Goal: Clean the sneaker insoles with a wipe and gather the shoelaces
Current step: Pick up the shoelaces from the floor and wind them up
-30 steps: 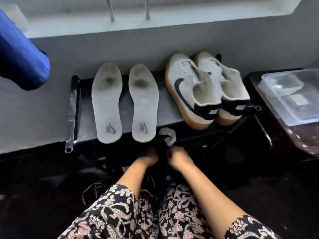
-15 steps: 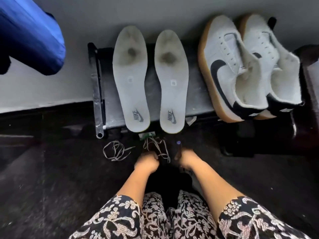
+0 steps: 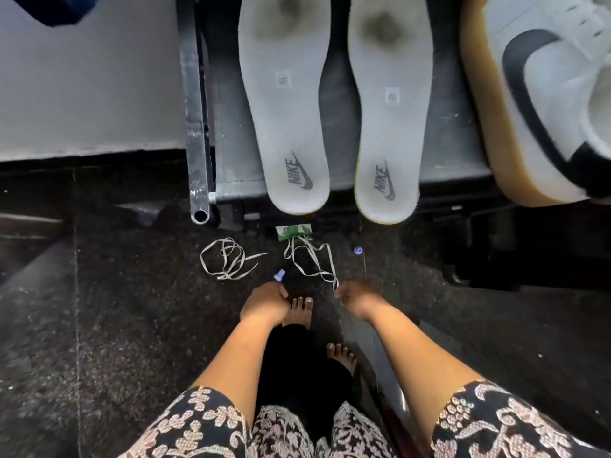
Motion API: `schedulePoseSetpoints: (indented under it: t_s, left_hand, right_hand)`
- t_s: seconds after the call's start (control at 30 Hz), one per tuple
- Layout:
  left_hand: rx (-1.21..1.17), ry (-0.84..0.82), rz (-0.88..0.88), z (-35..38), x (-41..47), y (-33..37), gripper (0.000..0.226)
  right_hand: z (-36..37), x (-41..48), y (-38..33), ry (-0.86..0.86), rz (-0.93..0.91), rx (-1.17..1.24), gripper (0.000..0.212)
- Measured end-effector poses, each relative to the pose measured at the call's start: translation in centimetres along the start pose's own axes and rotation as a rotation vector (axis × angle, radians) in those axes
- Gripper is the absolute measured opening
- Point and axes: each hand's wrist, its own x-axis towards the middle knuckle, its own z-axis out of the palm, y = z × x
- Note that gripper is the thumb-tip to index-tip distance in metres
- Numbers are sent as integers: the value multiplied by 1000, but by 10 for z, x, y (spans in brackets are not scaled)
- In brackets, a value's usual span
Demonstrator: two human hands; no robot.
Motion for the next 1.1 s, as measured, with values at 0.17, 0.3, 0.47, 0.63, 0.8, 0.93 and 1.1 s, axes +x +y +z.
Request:
schedulePoseSetpoints:
  t_s: [0.17,0.3,0.47,0.63,0.8,0.93,1.1]
  left_hand:
    - [-26,33,31,27,16,-23,25]
    - [-50,24,63,58,36,-37,26]
    - [32,-20,134,101,83,-48,21]
    - [129,-18,179,126,137,-52,22]
    - [193,-76,204,142,183,-70,29]
    - [165,-48,248,139,191,-69,14]
    - [151,50,239,147,199,-65,25]
  right_hand:
    - [39,31,22,-14,-59,-30,25]
    - [67,59,44,9,-97,-32,26]
    - [89,106,70,70,-123,-133,16]
    - [97,169,74,145,-79,-255,26]
    - [98,208,80,308,3,-396,50]
    - [78,223,89,472,81,-237,50]
    - [53,240,101,541,81,-314,44]
